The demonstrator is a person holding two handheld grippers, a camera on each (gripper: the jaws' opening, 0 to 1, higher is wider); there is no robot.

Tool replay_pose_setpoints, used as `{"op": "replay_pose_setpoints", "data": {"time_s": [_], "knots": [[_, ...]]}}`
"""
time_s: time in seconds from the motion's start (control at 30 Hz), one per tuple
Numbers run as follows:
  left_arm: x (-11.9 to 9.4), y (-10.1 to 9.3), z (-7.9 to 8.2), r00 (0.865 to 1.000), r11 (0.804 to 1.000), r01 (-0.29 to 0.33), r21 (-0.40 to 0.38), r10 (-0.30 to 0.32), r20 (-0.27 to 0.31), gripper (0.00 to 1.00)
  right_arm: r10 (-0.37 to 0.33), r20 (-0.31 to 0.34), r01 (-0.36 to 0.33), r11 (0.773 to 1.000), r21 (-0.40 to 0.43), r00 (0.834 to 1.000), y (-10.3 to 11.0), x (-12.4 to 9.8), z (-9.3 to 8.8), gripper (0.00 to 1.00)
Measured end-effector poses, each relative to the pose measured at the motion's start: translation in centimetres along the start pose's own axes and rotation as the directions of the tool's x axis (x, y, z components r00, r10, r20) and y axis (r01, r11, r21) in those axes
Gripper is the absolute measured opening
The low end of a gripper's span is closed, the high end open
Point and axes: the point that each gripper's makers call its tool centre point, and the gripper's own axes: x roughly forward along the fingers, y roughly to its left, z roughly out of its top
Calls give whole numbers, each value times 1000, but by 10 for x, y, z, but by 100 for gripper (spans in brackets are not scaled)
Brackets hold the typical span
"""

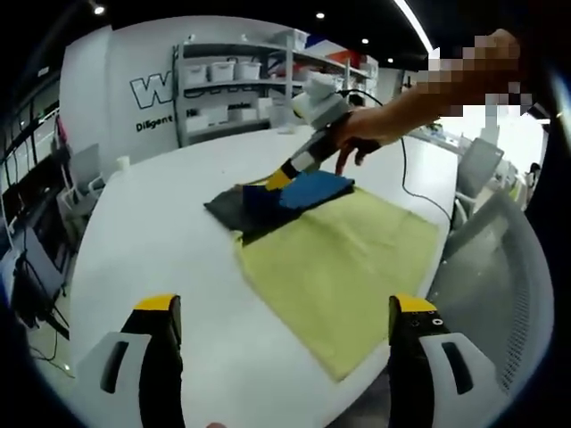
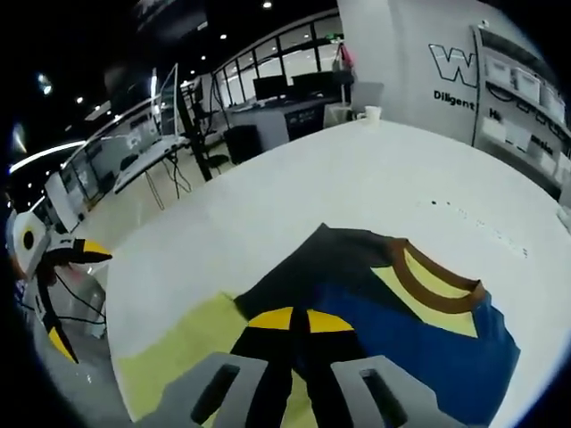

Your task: Fold the garment on the visible template until the final outline fits inside the template.

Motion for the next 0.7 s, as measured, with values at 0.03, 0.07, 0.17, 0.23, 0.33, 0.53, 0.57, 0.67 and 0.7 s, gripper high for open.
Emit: {"op": "replay_pose_setpoints", "data": {"time_s": [0.03, 0.07, 0.17, 0.23, 0.33, 0.53, 0.57, 0.67, 0.7], "knots": [[1, -1, -1, 1000, 1000, 3, 1, -3, -4, 93, 1, 5, -1, 1000, 2, 1000, 0, -2, 1, 1], [1, -1, -1, 1000, 1000, 5, 3, -5, -6, 93, 12, 23, -12, 1000, 1, 1000, 3, -4, 3, 5], [5, -1, -1, 1000, 1000, 11, 5, -11, -12, 93, 17, 24, -17, 1000, -20, 1000, 2, -10, 0, 8], [8, -2, 1, 1000, 1000, 16, 9, -16, -13, 93, 19, 26, -18, 999, -36, 999, 0, -15, -1, 9], [13, -5, 6, 1000, 999, 27, 16, -27, -6, 93, 11, 38, -9, 999, -40, 999, -8, -24, -2, 13], [20, -10, 10, 999, 998, 46, 32, -46, -6, 93, -12, 70, 15, 999, -39, 997, -23, -41, 2, 24], [21, -10, 11, 999, 998, 48, 33, -48, -6, 93, -17, 73, 20, 999, -45, 997, -26, -44, 2, 25], [22, -12, 12, 999, 998, 52, 38, -52, -3, 93, -27, 77, 30, 999, -44, 997, -31, -52, -1, 29], [23, -12, 13, 999, 998, 53, 38, -53, -3, 93, -29, 79, 32, 999, -42, 996, -33, -54, -2, 30]]}}
